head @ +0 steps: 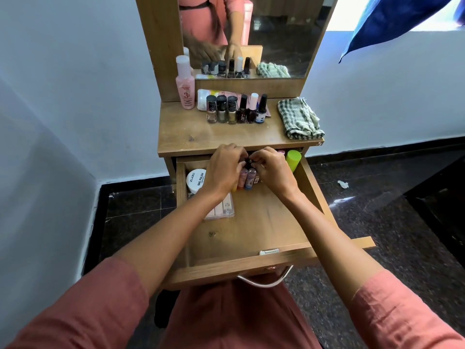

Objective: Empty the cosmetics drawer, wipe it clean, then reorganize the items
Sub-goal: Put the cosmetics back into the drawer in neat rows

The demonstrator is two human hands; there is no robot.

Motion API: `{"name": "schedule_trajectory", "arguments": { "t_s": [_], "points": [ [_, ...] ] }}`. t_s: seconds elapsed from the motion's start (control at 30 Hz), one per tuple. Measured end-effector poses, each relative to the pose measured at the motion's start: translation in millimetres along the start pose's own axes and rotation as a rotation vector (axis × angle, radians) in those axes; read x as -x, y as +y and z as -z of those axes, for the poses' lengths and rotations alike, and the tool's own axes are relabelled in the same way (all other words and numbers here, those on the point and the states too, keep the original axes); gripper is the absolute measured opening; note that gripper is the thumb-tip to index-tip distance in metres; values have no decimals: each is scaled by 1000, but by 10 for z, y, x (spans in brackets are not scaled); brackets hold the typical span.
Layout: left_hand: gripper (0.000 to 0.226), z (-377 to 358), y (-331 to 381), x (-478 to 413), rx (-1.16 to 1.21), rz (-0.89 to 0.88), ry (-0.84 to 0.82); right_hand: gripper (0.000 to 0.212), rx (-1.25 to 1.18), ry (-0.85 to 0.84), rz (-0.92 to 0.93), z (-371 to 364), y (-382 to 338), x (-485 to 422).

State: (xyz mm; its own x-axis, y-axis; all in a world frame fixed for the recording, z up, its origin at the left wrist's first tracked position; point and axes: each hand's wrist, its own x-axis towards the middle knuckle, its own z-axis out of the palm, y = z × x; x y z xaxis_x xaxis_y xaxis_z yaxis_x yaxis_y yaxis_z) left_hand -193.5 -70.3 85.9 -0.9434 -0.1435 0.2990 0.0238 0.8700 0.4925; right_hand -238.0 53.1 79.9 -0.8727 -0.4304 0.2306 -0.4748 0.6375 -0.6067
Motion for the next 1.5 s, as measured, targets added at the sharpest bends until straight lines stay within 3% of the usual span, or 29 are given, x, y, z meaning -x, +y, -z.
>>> {"name": "schedule_trajectory", "arguments": {
  "t_s": [0.2, 0.33, 0.47, 0.67, 0.9, 1.13, 1.3, 1.5],
  "points": [
    [16, 322, -102, -226, 114, 38, 237, 19, -42, 76, 81, 109, -305, -318],
    [29, 526, -244, -498, 82, 94, 305, 22, 24, 104, 179, 108, -538, -669],
    [44, 602, -301, -757, 20, 140, 216, 40, 219, 121, 218, 107, -700, -994],
    [28, 623, -360, -901, 33, 105, 83, 43, 446, -16, 201, 77, -737, -1139],
    [15, 700, -364, -893, 85, 149, 102, 28, 369, 32, 173, 84, -763, -1148],
    [21, 858, -293, -668, 86, 138, 74, 28, 323, 68, 232, 171, -796, -889],
    [27, 874, -107, -447, 137, 78, -31, 29, 233, 98, 220, 337, -651, -617],
    [23, 648, 151, -276, 170, 50, -132, 33, 112, 10, 151, 522, -447, -232]
  ]
}}
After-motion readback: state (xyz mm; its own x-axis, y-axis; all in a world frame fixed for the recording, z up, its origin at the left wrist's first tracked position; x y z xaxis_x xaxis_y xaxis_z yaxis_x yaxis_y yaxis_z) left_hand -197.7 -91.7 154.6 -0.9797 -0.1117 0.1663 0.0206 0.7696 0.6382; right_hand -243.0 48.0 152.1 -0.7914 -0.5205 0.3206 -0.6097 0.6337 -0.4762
